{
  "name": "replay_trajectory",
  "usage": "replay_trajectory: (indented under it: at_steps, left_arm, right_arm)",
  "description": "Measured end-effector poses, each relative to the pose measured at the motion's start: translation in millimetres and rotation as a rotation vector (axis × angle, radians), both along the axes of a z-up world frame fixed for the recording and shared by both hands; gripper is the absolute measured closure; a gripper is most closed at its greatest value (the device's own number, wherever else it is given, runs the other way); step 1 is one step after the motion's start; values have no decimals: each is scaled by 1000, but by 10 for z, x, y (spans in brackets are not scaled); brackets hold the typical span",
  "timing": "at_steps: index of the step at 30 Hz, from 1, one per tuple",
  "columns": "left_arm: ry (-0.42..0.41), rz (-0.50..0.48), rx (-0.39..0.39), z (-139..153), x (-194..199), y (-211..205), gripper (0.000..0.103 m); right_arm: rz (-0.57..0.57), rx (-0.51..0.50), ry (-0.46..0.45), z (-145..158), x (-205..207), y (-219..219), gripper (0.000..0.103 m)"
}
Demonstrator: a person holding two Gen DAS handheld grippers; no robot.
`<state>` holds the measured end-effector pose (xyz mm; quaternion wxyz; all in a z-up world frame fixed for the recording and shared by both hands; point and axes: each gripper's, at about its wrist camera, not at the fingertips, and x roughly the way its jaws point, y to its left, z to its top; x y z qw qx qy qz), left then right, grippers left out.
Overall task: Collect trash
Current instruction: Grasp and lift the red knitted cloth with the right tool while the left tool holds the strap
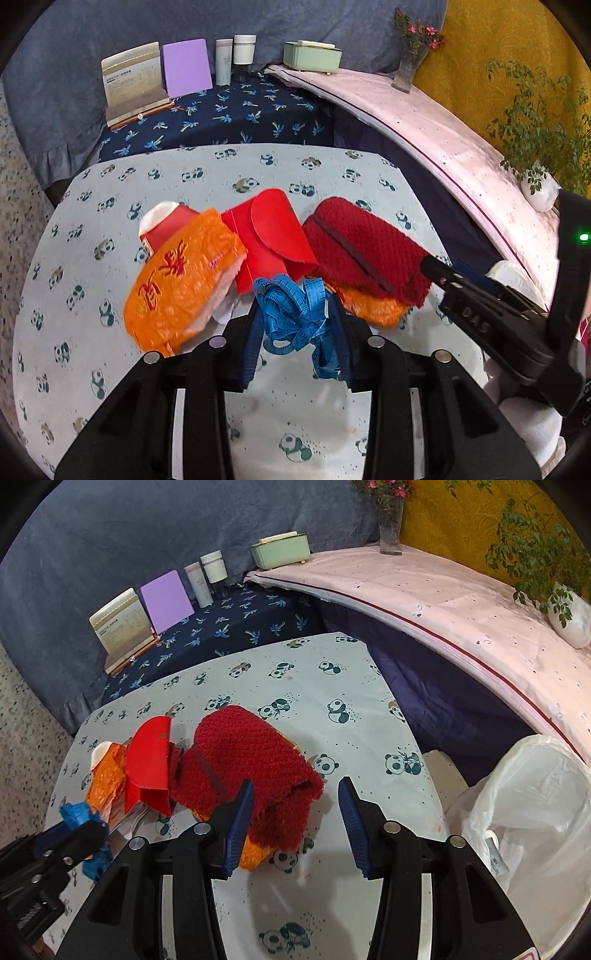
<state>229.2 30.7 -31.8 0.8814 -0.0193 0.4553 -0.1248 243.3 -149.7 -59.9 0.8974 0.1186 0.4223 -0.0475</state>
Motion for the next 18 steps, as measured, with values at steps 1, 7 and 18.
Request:
replay_trajectory:
  at_steps: [1,7,18]
  left_arm:
    - [-1,-2,-1,2,18,0,70]
    - [-4,-16,-5,4,126,-37,70]
    - [-5,-20,-10,32,163,-84,70]
  right_arm:
    - [0,-2,3,-16,29,-4,58]
    - [3,6,30,-136,190,-20,66]
    - [40,66,-7,0,126,28,96]
